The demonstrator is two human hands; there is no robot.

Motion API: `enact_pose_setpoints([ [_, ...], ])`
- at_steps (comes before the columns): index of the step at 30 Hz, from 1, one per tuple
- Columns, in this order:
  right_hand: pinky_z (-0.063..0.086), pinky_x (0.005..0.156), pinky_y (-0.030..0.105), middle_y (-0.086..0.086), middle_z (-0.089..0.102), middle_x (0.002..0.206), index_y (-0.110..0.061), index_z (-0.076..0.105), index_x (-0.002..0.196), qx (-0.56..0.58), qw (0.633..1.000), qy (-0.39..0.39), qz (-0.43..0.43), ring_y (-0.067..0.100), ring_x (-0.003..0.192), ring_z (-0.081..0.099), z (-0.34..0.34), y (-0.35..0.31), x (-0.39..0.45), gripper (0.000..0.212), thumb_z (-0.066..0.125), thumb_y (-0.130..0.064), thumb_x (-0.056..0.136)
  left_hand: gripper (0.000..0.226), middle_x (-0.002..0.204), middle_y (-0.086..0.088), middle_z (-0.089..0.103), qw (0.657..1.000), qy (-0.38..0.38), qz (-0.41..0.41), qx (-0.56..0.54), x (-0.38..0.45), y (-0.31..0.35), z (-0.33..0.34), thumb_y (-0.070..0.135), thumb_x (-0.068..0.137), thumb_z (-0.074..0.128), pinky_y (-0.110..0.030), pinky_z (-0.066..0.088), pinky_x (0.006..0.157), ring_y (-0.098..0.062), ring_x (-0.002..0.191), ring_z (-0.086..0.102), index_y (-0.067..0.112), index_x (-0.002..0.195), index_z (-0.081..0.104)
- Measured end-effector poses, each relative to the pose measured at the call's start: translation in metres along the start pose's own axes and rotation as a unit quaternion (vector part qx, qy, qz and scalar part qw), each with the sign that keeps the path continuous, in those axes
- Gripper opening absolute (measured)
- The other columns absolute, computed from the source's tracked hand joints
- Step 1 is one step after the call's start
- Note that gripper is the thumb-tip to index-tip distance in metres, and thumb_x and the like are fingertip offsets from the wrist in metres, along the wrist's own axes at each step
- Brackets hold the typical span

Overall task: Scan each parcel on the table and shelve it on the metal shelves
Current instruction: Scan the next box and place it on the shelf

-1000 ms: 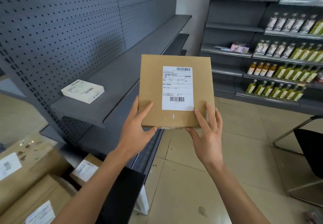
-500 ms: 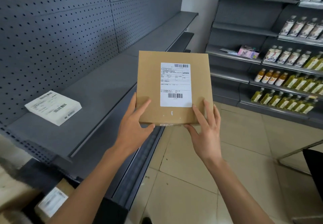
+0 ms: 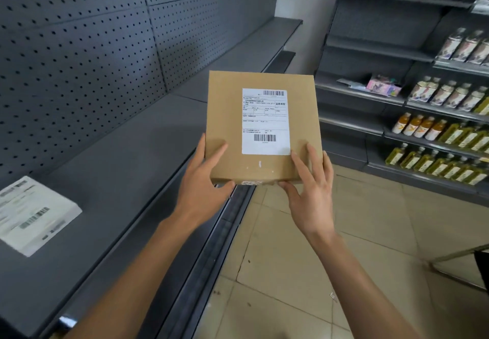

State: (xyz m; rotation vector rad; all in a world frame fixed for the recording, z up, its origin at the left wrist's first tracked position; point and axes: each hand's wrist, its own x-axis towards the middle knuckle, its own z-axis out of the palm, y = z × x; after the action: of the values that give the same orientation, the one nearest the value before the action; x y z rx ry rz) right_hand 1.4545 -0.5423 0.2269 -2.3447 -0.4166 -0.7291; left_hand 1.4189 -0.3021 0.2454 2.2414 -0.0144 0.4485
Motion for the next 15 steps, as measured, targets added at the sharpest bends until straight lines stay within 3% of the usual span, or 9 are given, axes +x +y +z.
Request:
enact_pose_setpoints([
  [3, 0.032, 0.115, 0.065, 0.01, 0.032, 0.163, -0.013, 0.054, 0.144, 0.014, 1.0, -0.012, -0.015, 0.046, 0.147, 0.022, 0.017, 0.019, 0.029, 0.067, 0.082, -0.012, 0.084, 0.086, 0.17, 0.019, 0.003, 1.0, 0.016, -0.006, 0.011, 0.027, -0.003, 0.012, 0.02, 0.083, 0.083, -0.026, 0.025, 0.115, -0.007, 0.152, 0.022, 0.042, 0.154, 0.04],
  [9, 0.03, 0.115, 0.068, 0.01, 0.031, 0.163, -0.01, 0.053, 0.145, 0.042, 0.997, -0.045, -0.049, 0.048, 0.148, 0.02, 0.043, 0.066, 0.092, 0.065, 0.08, -0.008, 0.086, 0.086, 0.169, 0.021, 0.0, 0.997, 0.051, -0.042, 0.034, 0.079, 0.005, 0.044, 0.023, 0.084, 0.082, -0.026, 0.022, 0.116, -0.006, 0.151, 0.019, 0.041, 0.155, 0.037],
  [15, 0.027, 0.118, 0.066, 0.01, 0.03, 0.164, -0.011, 0.051, 0.148, 0.084, 0.987, -0.095, -0.101, 0.049, 0.148, 0.022, 0.072, 0.083, 0.152, 0.068, 0.08, -0.01, 0.086, 0.084, 0.169, 0.022, 0.001, 0.987, 0.125, -0.067, 0.071, 0.108, 0.0, 0.053, 0.026, 0.083, 0.084, -0.014, 0.017, 0.112, 0.008, 0.144, 0.014, 0.045, 0.152, 0.041],
])
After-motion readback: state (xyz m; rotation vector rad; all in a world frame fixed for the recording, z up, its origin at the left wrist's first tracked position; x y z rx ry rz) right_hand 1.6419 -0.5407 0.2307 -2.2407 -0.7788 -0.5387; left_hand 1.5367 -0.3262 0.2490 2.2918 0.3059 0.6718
